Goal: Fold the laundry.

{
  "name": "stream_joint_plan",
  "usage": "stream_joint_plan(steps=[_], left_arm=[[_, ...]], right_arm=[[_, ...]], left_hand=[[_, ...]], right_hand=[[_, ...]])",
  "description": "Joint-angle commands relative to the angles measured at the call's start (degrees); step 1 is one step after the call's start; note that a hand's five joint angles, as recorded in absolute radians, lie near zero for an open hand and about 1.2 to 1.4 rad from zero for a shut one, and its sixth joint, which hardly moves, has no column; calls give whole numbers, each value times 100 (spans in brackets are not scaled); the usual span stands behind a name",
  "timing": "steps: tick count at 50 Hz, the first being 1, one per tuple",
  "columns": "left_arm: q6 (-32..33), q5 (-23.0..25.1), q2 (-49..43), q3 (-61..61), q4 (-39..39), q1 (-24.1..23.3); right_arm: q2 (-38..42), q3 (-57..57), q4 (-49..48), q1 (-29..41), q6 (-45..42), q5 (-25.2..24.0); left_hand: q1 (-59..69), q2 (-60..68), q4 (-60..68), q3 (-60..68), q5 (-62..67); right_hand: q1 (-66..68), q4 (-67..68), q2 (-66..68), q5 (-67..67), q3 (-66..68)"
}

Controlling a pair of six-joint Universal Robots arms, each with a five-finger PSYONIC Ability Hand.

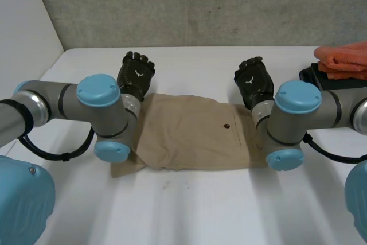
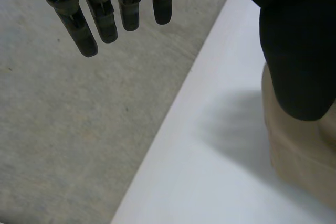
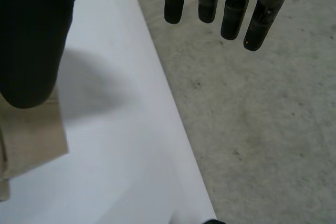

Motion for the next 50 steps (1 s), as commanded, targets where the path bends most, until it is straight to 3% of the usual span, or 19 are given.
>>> stream_joint_plan(steps=[1,6,9,11,15,19,22,25,26,32,36,44,47,50], left_arm=[[-280,-11,1222,-1217,457,-183],[-763,16,2206,-2157,413,-245],[-1123,42,2795,-2904,404,-236],[-1255,51,2963,-3168,404,-245],[-1554,51,3183,-3678,404,-297],[-1634,42,3175,-3785,395,-385],[-1652,25,3166,-3785,395,-420],[-1652,25,3166,-3785,395,-438],[-1652,25,3166,-3785,395,-438],[-1652,16,3271,-3785,378,-447],[-1652,16,3464,-3864,325,-429],[-1669,16,3711,-4101,211,-403],[-1669,16,3737,-4154,202,-403],[-1669,7,3763,-4172,158,-412]], right_arm=[[-1595,818,788,-81,839,50],[-2378,1415,2158,-239,1445,-380],[-2537,1933,2932,-564,1718,-881],[-2572,2301,3074,-748,1814,-1283],[-2564,2803,2725,-872,1806,-1628],[-2424,3033,1997,-882,1797,-1594],[-2187,3042,1546,-873,1780,-1541],[-1923,2981,1203,-916,1736,-1523],[-1879,2946,1168,-925,1727,-1506],[-2088,3094,1097,-1136,1666,-1181],[-2809,3384,1185,-1434,1429,-1154],[-3258,3587,1247,-2331,-187,-1154],[-3319,3465,1203,-2060,-593,-1181],[-3320,3166,1106,-1288,-733,-1426]], left_hand=[[-93,-237,-222,-279,-296],[-93,-237,-222,-279,-296],[-93,-237,-222,-279,-296],[-93,-237,-222,-279,-296],[-93,-237,-222,-279,-296],[-93,-237,-222,-279,-296],[-93,-237,-222,-279,-296],[-93,-237,-222,-279,-296],[-93,-237,-222,-279,-296],[-93,-237,-222,-279,-296],[-93,-237,-222,-279,-296],[-93,-237,-222,-279,-296],[-93,-237,-222,-279,-296],[-93,-237,-222,-279,-296]], right_hand=[[-174,-368,-287,-407,-241],[-174,-368,-287,-407,-241],[522,328,409,288,455],[909,714,796,675,842],[995,801,882,762,928],[1045,851,932,812,978],[1916,1722,1804,1683,1850],[4500,4306,4388,4267,4433],[6803,6608,6690,6569,6736],[6826,6632,6713,6593,6759],[6826,6632,6713,6593,6759],[6826,6632,6713,6593,6759],[6826,6632,6713,6593,6759],[6826,6632,6713,6593,6759]])
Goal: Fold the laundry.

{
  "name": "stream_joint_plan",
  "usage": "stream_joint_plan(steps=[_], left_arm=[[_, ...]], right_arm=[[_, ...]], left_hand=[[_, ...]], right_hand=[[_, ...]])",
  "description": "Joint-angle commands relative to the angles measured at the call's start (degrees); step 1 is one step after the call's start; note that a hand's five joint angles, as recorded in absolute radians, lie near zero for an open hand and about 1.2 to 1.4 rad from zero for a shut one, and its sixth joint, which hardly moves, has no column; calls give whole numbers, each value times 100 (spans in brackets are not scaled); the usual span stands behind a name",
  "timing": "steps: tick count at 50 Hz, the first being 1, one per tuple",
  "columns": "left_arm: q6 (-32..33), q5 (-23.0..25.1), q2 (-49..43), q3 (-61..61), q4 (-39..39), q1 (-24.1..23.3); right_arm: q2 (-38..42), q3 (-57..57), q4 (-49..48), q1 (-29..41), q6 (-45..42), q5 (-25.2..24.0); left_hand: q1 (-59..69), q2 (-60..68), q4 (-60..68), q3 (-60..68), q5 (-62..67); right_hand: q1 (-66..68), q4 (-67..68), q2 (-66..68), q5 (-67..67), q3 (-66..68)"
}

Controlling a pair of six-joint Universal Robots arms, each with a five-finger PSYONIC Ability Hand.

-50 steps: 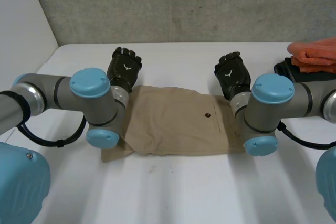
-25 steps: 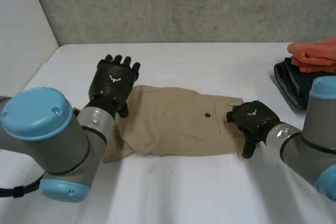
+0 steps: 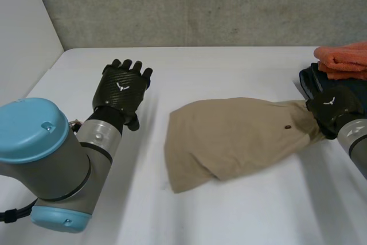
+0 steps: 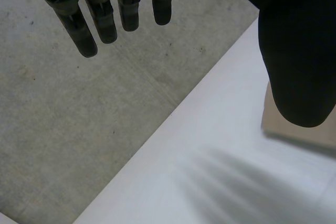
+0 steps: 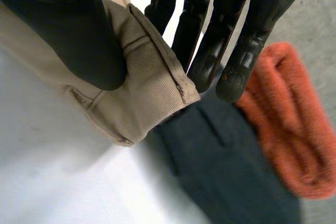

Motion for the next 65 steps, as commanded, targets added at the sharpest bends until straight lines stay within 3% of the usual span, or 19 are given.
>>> stream_joint_plan(steps=[1,10,15,20,22,24,25,28,29,33,37,42,52,56,61,65], left_arm=[[-5,-9,86,-116,-81,6],[-74,-44,235,-178,-116,32],[-286,-44,253,-161,-177,50],[-383,-53,253,-82,-186,103],[-383,-53,253,-20,-178,112],[-391,-62,253,59,-169,120],[-391,-62,253,111,-169,129],[-400,-71,235,366,-151,129],[-418,-71,235,445,-151,120],[-628,-53,147,884,-186,33],[-1102,0,-430,1568,-422,-379],[-1288,26,-1328,2474,-1134,-802],[-1183,-123,-2595,3329,-2154,-899],[-919,-386,-2814,3320,-2462,-882],[-121,-931,-2929,3215,-2656,-908],[214,-967,-2955,3179,-2647,-943]], right_arm=[[-40,-455,-192,1048,-715,-387],[555,-464,-1185,2533,-1135,-2407],[1154,-587,-1186,3123,-1769,-2788],[1322,-631,-1186,3264,-1867,-2709],[1313,-614,-1177,3265,-1560,-2560],[1243,-587,-1177,3238,-1148,-2402],[1034,-587,-1177,3203,-545,-2192],[524,-561,-1177,3115,757,-1857],[235,-570,-1186,3019,1771,-1656],[-145,-710,-915,2555,3848,-1242],[-181,-1069,-38,1896,4548,-1083],[266,-1781,1115,1665,4497,-916],[1461,-3179,2364,1709,3979,-740],[1708,-3294,2522,1744,3768,-766],[1981,-3286,2549,1998,3241,-696],[2165,-3268,2523,2245,2801,-608]], left_hand=[[-93,-186,-166,-228,-280],[-93,-186,-166,-228,-280],[-93,-186,-166,-228,-280],[-89,-181,-161,-223,-275],[-89,-181,-161,-223,-275],[-93,-186,-166,-228,-280],[-93,-186,-166,-228,-280],[-93,-186,-166,-228,-280],[-93,-186,-166,-228,-280],[-72,-165,-145,-206,-258],[29,-64,-44,-106,-158],[29,-64,-44,-105,-157],[80,-13,7,-55,-107],[80,-13,7,-55,-107],[80,-13,7,-55,-107],[80,-13,7,-55,-107]], right_hand=[[2630,1179,1250,1572,1396],[2630,1179,1250,1572,1396],[2630,1179,1250,1572,1396],[2630,1179,1250,1572,1396],[-1099,-2550,-2479,-2157,-2333],[-3393,-4844,-4773,-4451,-4627],[-4036,-5486,-5415,-5093,-5269],[-4370,-5821,-5750,-5428,-5604],[-4370,-5821,-5750,-5428,-5604],[-4370,-5821,-5750,-5428,-5604],[-4370,-5821,-5750,-5428,-5604],[-4370,-5821,-5750,-5428,-5604],[-4370,-5821,-5750,-5428,-5604],[-4370,-5821,-5750,-5428,-5604],[-4370,-5821,-5750,-5428,-5604],[-4370,-5821,-5750,-5428,-5604]])
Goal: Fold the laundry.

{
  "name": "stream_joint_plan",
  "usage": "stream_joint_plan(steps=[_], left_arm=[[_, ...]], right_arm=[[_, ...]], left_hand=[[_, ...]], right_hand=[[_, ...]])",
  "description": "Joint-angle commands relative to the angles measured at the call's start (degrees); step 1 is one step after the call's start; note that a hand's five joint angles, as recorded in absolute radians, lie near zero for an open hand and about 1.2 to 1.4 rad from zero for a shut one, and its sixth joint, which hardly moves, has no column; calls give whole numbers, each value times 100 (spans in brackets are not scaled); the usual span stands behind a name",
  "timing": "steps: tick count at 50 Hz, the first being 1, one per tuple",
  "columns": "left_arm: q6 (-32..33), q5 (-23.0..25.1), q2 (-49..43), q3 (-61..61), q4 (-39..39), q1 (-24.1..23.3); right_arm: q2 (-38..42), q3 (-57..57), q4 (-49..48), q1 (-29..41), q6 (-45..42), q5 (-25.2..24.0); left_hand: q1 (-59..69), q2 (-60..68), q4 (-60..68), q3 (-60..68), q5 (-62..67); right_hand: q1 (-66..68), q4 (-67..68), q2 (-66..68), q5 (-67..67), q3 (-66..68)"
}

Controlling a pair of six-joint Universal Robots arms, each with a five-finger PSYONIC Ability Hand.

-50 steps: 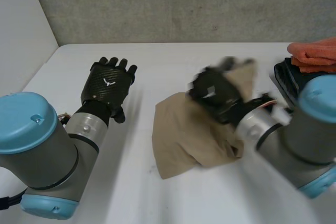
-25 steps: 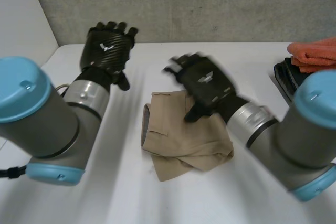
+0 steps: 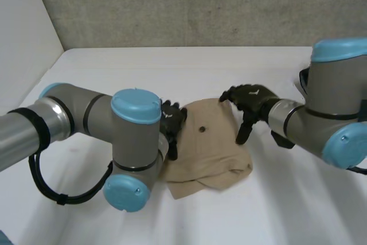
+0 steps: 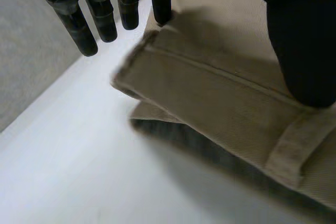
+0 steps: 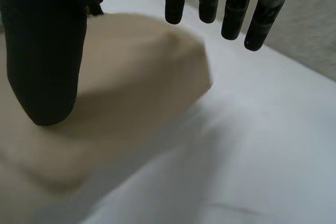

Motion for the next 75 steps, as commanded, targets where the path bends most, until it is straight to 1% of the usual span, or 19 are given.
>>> stream_joint_plan(steps=[1,7,13,17,21,29,32,33,36,37,38,40,41,44,45,50,61,70,75], left_arm=[[751,-272,-63,-122,-42,-43],[777,-246,-186,-96,-33,-43],[760,-237,-178,-114,151,-43],[742,-123,-90,-140,257,-87],[689,175,235,-166,257,-210],[417,729,1280,-473,257,-105],[320,1089,1825,-772,240,114],[311,1264,1992,-877,240,176],[303,2020,2554,-1194,222,378],[294,2239,2678,-1264,205,413],[250,2703,2888,-1413,196,510],[180,3101,3073,-1546,196,598],[49,3425,3205,-1659,187,677],[-259,3735,3294,-1748,178,800],[-477,3840,3311,-1748,178,861],[-884,3920,3329,-1731,187,897],[-928,3885,3338,-1731,187,888],[-937,3894,3347,-1740,187,888],[-945,3903,3356,-1740,187,888]], right_arm=[[330,62,-52,396,-755,152],[690,19,-192,405,-1072,538],[805,80,-535,396,-1239,697],[673,150,-641,353,-1240,733],[104,317,-720,344,-1099,724],[-986,1220,-1238,344,-835,707],[-1312,1564,-1300,344,-835,706],[-1566,1835,-1318,344,-835,680],[-1857,2276,-1388,344,-835,627],[-1963,2573,-1510,344,-835,593],[-1999,2733,-1598,370,-835,575],[-2051,3075,-1835,431,-835,540],[-2086,3382,-2132,449,-835,522],[-2122,3831,-2643,537,-835,504],[-2087,4076,-3037,642,-835,496],[-1868,4509,-4050,985,-844,513],[-804,4360,-5386,1196,-1046,583],[-321,3860,-5633,1205,-1362,575],[-127,3508,-5546,1188,-1371,539]], left_hand=[[80,-13,6,-55,-107],[63,-30,-10,-72,-124],[46,-47,-27,-89,-140],[113,20,40,-22,-74],[130,37,57,-4,-56],[130,37,57,-4,-56],[63,-30,-10,-72,-124],[63,-30,-10,-72,-124],[80,-13,7,-55,-107],[80,-13,6,-55,-107],[80,-13,6,-55,-107],[80,-13,6,-55,-107],[80,-13,6,-55,-107],[113,20,40,-21,-73],[130,37,57,-5,-57],[130,37,57,-4,-56],[164,71,91,29,-23],[164,71,91,29,-23],[164,71,91,29,-23]], right_hand=[[-165,-357,-282,-390,-236],[-165,-357,-282,-390,-236],[-165,-357,-282,-390,-236],[-165,-357,-282,-390,-236],[-165,-357,-282,-390,-236],[-165,-357,-282,-390,-236],[-165,-357,-282,-390,-236],[-165,-357,-282,-390,-236],[-165,-357,-282,-390,-236],[-165,-357,-282,-390,-236],[-165,-357,-282,-390,-236],[-165,-357,-282,-390,-236],[-165,-357,-282,-390,-236],[-165,-357,-282,-390,-236],[-165,-357,-282,-390,-236],[-165,-357,-282,-390,-236],[-165,-357,-282,-390,-236],[-165,-357,-282,-390,-236],[918,726,801,693,848]])
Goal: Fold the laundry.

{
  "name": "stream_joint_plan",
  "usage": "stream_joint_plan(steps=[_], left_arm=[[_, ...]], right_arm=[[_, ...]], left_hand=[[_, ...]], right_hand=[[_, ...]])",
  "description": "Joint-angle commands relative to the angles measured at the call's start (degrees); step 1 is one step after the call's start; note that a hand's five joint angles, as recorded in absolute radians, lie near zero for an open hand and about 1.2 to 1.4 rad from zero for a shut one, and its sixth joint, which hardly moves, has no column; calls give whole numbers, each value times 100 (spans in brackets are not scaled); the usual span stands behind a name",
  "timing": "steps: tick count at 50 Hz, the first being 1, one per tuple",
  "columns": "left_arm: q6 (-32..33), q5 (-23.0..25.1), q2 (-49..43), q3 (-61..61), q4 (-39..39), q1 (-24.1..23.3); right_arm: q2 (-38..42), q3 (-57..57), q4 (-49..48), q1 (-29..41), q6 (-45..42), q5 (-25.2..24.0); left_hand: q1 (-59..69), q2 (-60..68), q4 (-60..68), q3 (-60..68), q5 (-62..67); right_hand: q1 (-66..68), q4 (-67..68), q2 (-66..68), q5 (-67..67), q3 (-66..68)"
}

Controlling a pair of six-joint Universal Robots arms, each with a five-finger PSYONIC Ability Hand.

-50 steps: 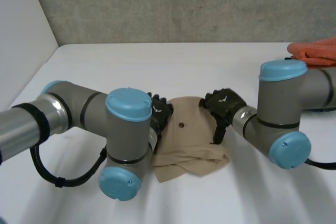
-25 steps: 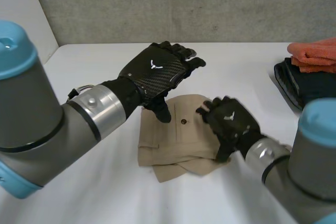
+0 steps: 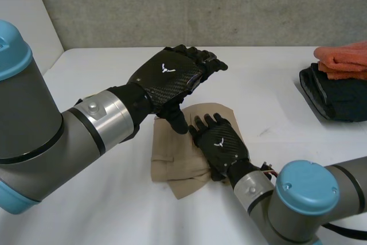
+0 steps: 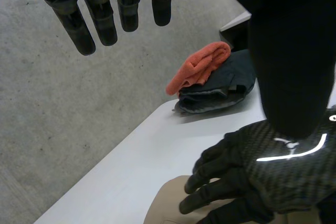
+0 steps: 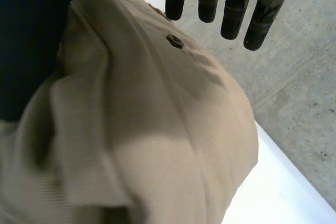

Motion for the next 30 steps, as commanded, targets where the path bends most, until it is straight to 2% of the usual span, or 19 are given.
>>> stream_joint_plan(steps=[1,9,13,21,25,30], left_arm=[[0,17,11,-6,-1,1],[0,34,20,-14,-1,-8],[-9,35,38,-23,-10,-17],[-9,35,99,-32,-10,-8],[-9,35,134,-32,-10,1],[-9,35,134,-32,-10,9]], right_arm=[[287,-530,99,-37,-56,-35],[427,-917,108,-64,-12,-79],[577,-1145,178,-64,-3,-70],[885,-1646,581,-64,-3,-149],[999,-1928,819,-64,-11,-281],[1148,-2262,1153,-64,-20,-325]], left_hand=[[174,71,207,-83,112],[225,121,257,-33,162],[225,121,257,-33,162],[242,138,274,-16,179],[275,172,308,18,213],[275,172,308,18,213]], right_hand=[[1538,1192,1258,1186,1287],[2819,2473,2539,2467,2568],[3006,2660,2726,2654,2755],[2889,2543,2609,2537,2638],[1561,1215,1281,1210,1311],[2078,1732,1798,1727,1827]])
